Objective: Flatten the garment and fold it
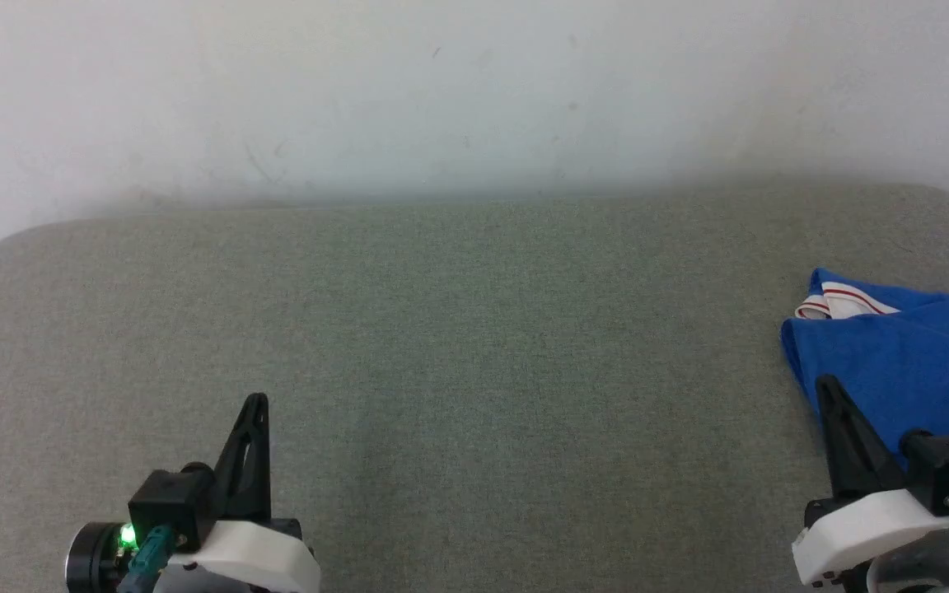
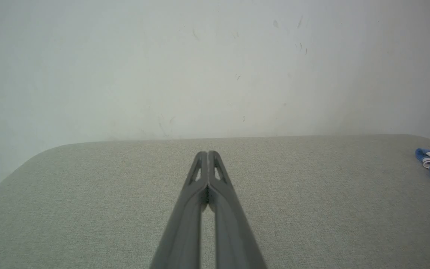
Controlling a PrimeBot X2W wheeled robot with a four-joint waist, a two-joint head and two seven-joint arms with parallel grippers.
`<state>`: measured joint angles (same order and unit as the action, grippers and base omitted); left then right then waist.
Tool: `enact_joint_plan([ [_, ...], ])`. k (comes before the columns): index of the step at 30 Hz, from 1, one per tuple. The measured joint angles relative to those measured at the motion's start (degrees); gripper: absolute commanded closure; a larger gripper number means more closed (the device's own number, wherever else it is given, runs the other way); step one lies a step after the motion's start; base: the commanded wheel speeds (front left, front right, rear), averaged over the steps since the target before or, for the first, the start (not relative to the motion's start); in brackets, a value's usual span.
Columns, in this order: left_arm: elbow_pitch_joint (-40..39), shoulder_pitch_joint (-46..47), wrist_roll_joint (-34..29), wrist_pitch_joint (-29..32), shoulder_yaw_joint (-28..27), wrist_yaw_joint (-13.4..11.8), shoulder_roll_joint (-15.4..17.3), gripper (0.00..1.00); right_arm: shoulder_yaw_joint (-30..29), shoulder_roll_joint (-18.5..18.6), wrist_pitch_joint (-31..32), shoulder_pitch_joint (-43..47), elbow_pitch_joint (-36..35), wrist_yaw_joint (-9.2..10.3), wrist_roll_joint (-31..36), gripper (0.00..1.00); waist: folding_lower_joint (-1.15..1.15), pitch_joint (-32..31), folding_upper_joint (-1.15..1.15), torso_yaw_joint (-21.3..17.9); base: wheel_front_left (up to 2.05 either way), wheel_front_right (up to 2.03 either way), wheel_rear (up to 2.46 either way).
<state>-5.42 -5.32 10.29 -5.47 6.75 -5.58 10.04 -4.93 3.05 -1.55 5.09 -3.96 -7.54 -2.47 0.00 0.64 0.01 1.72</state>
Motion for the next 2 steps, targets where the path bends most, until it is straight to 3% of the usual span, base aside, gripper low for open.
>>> enact_joint_plan([
  [2,0.24,0.15,-0.40,0.26,-0.30,0.08,-0.33,1.00,0.20,0.00,0.01,-0.18,0.13,0.00,0.09,1.00,0.00,-0.03,0.00,-0.07,0.00,0.00,0.00],
])
